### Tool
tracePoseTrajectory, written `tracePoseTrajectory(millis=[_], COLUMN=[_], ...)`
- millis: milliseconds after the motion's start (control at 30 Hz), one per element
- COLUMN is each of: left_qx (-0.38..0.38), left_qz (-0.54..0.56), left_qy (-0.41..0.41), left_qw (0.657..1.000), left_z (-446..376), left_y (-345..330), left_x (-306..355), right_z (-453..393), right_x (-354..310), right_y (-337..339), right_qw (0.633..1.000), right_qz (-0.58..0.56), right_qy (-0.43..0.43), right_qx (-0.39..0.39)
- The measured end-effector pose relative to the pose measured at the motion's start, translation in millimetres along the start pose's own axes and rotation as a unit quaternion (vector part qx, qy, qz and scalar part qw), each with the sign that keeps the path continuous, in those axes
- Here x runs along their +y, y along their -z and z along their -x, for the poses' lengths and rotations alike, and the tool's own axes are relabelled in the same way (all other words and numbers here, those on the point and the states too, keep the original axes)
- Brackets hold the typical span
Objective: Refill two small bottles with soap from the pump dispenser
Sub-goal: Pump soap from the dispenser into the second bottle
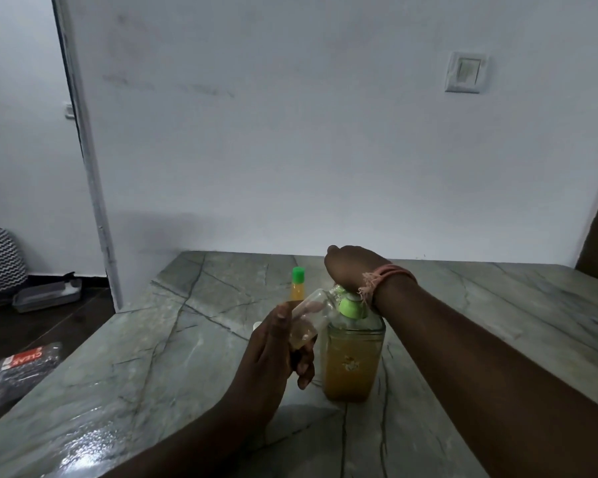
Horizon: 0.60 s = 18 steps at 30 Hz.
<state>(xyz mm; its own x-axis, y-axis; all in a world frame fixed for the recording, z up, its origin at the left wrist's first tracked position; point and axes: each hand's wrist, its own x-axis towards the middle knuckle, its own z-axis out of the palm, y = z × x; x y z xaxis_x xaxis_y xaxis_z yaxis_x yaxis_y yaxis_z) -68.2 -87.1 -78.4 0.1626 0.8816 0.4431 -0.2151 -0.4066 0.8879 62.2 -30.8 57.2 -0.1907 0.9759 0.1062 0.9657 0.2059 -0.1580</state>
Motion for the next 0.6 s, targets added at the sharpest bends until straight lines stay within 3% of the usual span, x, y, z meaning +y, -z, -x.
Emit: tracePoseTrajectory(millis=[200,367,600], left_qx=[-0.004,0.001,-0.008], left_qz=[0.003,-0.004,0.001], left_qy=[-0.008,-0.008,-0.013], left_qw=[1.000,1.000,1.000], left_z=[0.8,0.3,1.6], left_y=[-1.1,-0.5,-1.7], left_x=[1.6,0.4,3.5], right_z=[-0.7,-0.2,2.0], right_x=[-3.2,-1.7,-1.3], right_y=[9.3,2.3,9.1], right_qw=[0.999,0.999,1.000], right_qz=[0.003,0.029,-0.017], right_qy=[0.025,0.020,0.006], right_qx=[-0.039,0.012,-0.016])
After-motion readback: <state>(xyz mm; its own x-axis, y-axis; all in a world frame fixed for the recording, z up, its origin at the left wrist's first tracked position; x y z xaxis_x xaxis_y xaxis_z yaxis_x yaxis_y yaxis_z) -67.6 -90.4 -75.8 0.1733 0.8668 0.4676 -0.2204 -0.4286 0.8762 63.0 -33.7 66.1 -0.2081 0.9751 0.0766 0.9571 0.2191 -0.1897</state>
